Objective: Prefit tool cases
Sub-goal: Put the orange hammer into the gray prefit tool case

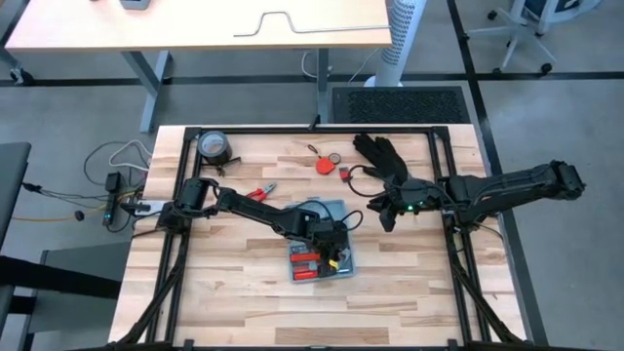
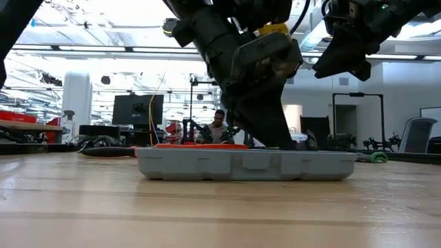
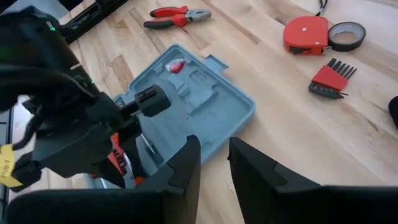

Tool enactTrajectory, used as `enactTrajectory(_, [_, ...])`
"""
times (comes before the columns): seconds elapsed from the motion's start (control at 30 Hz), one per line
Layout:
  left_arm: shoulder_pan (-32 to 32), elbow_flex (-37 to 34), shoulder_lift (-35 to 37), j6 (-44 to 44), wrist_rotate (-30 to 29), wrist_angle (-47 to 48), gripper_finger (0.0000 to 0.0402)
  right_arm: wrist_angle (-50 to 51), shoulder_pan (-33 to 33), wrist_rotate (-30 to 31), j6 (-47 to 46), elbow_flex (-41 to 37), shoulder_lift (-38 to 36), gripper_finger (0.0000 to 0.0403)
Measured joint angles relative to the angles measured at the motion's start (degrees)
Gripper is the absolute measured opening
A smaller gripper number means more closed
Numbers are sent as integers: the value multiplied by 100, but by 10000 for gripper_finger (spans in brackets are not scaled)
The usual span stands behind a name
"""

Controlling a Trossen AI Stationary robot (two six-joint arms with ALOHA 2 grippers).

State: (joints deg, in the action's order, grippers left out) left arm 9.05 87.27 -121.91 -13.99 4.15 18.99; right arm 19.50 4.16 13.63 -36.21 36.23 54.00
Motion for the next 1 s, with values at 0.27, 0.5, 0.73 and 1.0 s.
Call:
enactTrajectory(0.27, [10,111,72,73,16,52,114,0,119,0,-92,0,0,95])
enactTrajectory(0.5, [13,118,499,110,-122,411,115,-9,561,-2,-406,0,183,95])
enactTrajectory(0.73, [315,-455,1036,-201,-897,672,87,-999,1253,-2,-751,0,1236,75])
enactTrajectory(1.0, [644,-1339,1227,-1061,-669,197,6,-2177,1522,-369,-1090,0,2477,9])
